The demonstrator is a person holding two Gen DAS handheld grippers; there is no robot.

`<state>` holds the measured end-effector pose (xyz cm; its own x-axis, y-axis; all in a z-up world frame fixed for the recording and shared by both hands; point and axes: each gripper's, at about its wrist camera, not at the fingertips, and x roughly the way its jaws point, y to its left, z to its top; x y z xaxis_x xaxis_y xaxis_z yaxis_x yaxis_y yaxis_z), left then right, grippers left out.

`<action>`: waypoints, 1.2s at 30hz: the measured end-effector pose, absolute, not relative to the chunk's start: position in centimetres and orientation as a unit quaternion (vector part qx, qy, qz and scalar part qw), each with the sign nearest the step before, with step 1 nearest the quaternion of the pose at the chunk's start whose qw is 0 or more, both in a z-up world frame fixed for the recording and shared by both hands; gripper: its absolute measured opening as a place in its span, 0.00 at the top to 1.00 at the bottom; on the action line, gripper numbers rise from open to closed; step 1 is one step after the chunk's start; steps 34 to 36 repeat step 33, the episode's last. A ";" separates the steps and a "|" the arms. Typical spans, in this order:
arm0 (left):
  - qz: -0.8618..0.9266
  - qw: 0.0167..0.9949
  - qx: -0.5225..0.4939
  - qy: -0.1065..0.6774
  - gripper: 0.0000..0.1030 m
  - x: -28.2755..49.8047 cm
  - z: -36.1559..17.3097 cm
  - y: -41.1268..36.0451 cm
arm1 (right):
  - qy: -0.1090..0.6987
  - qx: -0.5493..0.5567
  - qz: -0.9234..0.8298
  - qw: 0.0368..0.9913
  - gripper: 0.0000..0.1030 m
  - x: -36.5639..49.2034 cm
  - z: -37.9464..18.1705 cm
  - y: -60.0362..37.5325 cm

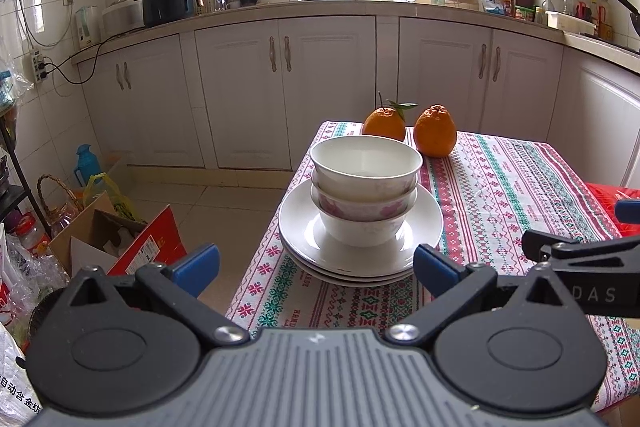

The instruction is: Organize plates and bowls

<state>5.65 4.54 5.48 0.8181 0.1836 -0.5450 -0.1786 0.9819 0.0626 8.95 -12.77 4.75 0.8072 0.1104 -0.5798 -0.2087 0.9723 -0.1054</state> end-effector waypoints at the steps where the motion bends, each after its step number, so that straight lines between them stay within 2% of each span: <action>1: 0.095 0.953 0.004 0.286 0.01 5.6 5.5 4.5 | 0.299 -0.082 0.084 0.947 0.00 8.9 4.8 -12.8; 36: 0.095 0.953 -0.006 0.287 0.01 5.5 5.6 4.3 | 0.295 -0.083 0.079 0.949 0.00 8.9 4.9 -12.8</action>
